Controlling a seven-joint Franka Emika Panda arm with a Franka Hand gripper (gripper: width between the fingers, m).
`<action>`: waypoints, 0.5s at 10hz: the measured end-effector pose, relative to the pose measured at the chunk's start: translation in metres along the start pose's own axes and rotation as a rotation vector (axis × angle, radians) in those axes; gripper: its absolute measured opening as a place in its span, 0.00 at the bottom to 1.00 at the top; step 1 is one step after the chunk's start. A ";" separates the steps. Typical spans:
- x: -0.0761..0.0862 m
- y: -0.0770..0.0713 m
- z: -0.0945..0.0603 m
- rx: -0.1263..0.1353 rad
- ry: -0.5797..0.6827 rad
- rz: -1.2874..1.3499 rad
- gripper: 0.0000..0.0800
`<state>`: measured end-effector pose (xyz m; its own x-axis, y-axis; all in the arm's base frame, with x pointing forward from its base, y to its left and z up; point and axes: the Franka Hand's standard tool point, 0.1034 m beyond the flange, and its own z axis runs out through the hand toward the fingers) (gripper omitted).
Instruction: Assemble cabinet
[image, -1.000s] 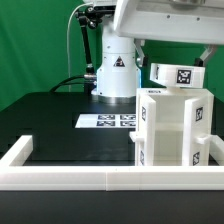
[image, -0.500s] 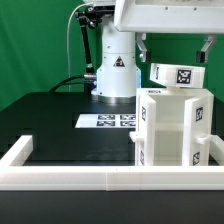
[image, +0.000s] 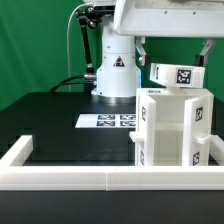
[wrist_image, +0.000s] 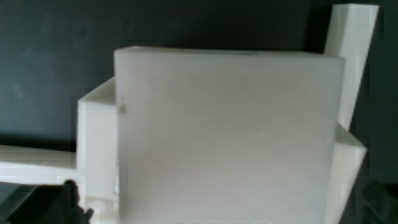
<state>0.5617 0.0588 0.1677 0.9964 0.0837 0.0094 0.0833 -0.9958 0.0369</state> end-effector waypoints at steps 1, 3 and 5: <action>-0.002 0.000 0.005 -0.003 -0.012 -0.001 1.00; -0.003 0.000 0.006 -0.004 -0.030 -0.001 1.00; -0.004 0.000 0.007 -0.004 -0.031 -0.001 0.84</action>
Offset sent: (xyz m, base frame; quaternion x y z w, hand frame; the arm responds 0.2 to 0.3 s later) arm -0.0001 -0.0008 0.0010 -0.0100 -0.0160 0.0079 0.9998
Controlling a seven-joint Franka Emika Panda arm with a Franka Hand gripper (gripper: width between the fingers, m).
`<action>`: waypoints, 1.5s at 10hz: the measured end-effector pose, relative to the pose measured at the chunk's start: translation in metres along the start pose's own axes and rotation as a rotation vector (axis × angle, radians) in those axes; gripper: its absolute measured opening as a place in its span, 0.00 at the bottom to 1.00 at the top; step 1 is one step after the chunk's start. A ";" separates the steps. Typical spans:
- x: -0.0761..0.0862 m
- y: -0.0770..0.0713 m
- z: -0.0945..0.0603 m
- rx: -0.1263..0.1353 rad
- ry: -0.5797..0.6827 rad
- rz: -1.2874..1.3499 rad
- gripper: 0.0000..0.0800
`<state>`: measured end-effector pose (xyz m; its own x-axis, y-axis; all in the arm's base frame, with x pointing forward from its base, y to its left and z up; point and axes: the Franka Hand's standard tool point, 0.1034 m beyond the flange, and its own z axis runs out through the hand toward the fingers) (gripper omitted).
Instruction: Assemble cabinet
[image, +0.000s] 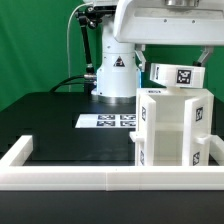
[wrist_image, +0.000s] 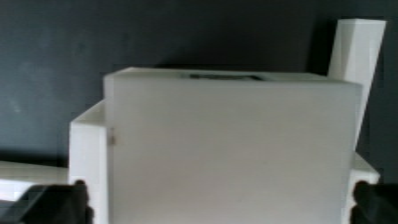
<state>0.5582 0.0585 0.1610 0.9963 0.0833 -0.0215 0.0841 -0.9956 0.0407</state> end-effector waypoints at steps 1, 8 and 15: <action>0.000 0.001 0.000 0.000 0.000 0.001 0.70; 0.000 0.000 0.000 0.006 0.000 0.141 0.70; -0.001 -0.007 0.001 0.033 0.015 0.715 0.70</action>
Offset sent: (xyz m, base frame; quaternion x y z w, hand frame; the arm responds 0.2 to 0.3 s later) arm 0.0000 0.0000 0.0000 0.0000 0.0000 0.0000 1.0000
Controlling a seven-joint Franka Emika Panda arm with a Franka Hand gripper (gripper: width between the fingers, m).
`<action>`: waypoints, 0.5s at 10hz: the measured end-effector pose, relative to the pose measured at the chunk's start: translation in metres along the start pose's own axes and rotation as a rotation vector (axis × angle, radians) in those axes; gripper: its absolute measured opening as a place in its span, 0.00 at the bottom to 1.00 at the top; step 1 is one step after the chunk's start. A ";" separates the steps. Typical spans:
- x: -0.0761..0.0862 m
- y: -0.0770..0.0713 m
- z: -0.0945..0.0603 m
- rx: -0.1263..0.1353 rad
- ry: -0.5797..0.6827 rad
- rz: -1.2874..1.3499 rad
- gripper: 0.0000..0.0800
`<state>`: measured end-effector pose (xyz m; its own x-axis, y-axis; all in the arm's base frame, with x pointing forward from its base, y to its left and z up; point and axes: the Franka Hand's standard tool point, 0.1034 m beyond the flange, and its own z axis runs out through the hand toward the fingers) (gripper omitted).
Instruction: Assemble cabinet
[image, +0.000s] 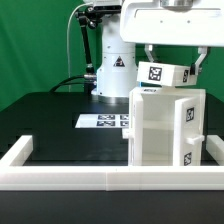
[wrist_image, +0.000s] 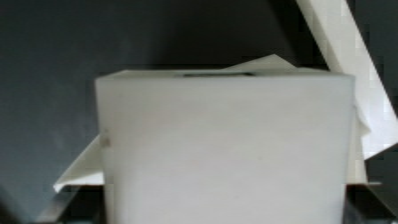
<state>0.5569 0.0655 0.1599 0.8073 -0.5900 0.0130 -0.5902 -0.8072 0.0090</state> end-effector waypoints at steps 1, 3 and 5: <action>-0.001 -0.001 0.000 0.008 -0.008 0.094 0.70; -0.001 -0.003 0.000 0.019 -0.013 0.226 0.70; -0.002 -0.004 0.000 0.020 -0.015 0.367 0.70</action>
Offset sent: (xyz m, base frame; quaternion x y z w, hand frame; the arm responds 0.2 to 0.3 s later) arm -0.0003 -0.0041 -0.0024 0.0031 0.0044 0.2167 0.9762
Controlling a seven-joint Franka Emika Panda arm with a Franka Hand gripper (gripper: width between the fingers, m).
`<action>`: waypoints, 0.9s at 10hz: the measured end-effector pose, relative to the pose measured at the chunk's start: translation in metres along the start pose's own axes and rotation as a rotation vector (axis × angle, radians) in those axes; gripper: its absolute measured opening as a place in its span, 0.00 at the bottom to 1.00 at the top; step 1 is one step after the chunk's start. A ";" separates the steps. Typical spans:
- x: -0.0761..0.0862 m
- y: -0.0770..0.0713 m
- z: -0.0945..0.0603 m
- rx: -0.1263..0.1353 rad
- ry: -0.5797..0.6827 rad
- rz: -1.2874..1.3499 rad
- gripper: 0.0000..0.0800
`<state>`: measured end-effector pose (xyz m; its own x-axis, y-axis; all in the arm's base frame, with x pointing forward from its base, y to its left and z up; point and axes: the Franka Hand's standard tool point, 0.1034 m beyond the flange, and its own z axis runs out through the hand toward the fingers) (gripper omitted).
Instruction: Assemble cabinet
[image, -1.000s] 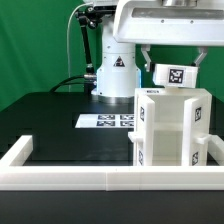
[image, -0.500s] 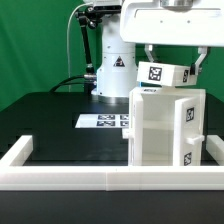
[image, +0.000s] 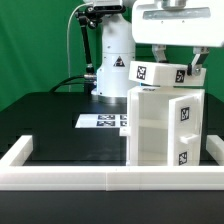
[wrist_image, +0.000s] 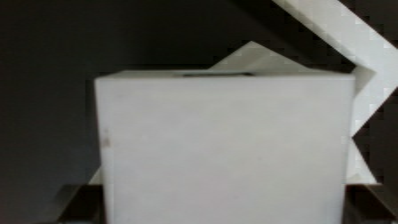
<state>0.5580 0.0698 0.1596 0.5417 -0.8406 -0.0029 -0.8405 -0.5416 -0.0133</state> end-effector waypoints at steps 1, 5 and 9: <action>-0.002 -0.001 0.000 0.000 0.000 0.079 0.70; -0.005 -0.008 -0.001 0.002 0.001 0.353 0.70; -0.007 -0.013 0.000 0.007 -0.007 0.471 0.70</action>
Offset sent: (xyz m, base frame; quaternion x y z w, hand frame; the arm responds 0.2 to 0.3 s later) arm 0.0084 -0.0057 0.0074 -0.0231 0.0430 0.1736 0.9836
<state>0.5648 0.0824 0.1597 0.1013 -0.9947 -0.0167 -0.9948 -0.1010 -0.0153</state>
